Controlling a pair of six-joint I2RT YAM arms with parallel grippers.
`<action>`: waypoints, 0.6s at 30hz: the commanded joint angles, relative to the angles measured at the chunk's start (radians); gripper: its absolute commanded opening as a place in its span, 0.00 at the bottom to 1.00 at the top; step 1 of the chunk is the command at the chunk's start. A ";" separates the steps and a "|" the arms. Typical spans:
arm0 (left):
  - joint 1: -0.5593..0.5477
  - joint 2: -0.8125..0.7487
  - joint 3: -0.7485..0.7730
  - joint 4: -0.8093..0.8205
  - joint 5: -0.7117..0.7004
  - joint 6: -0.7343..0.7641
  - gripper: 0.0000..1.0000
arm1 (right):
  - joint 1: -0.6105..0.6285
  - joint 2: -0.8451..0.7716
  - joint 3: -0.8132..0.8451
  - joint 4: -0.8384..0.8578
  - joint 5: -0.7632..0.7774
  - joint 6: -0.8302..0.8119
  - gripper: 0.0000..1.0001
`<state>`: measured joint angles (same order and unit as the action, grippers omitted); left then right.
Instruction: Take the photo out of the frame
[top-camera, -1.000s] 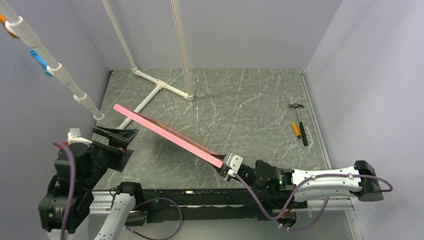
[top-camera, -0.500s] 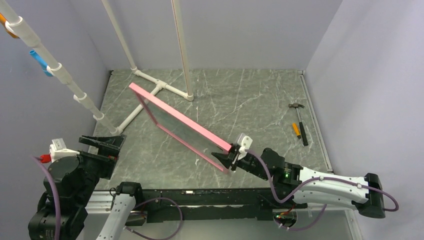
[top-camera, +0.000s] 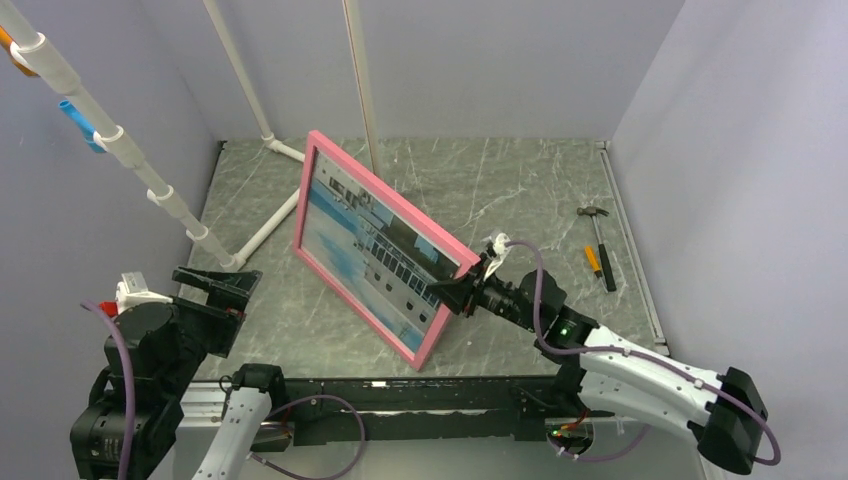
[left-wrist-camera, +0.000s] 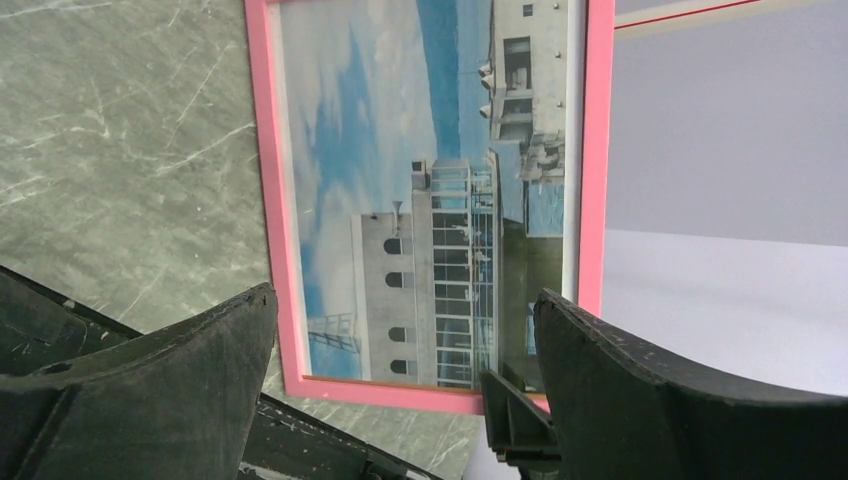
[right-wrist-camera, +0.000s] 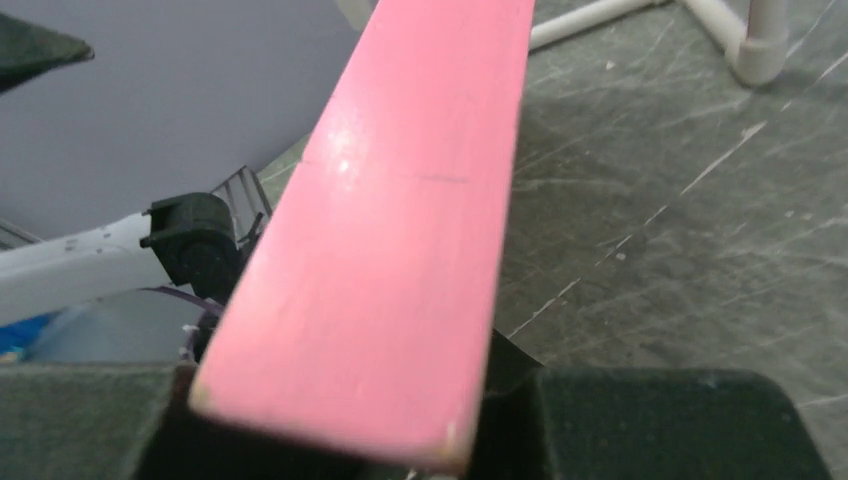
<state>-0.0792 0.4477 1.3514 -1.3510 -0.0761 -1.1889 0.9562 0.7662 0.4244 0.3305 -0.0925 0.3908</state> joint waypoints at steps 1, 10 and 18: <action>-0.002 -0.012 -0.017 0.028 0.027 0.016 0.99 | -0.082 0.094 -0.029 0.071 -0.316 0.197 0.00; -0.002 -0.022 -0.043 0.025 0.027 0.011 0.99 | -0.243 0.286 -0.069 0.256 -0.499 0.348 0.00; -0.003 -0.029 -0.076 0.034 0.042 0.002 1.00 | -0.278 0.441 -0.061 0.311 -0.493 0.432 0.00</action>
<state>-0.0792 0.4324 1.2842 -1.3491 -0.0544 -1.1896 0.6617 1.1484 0.3679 0.6437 -0.4644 0.7944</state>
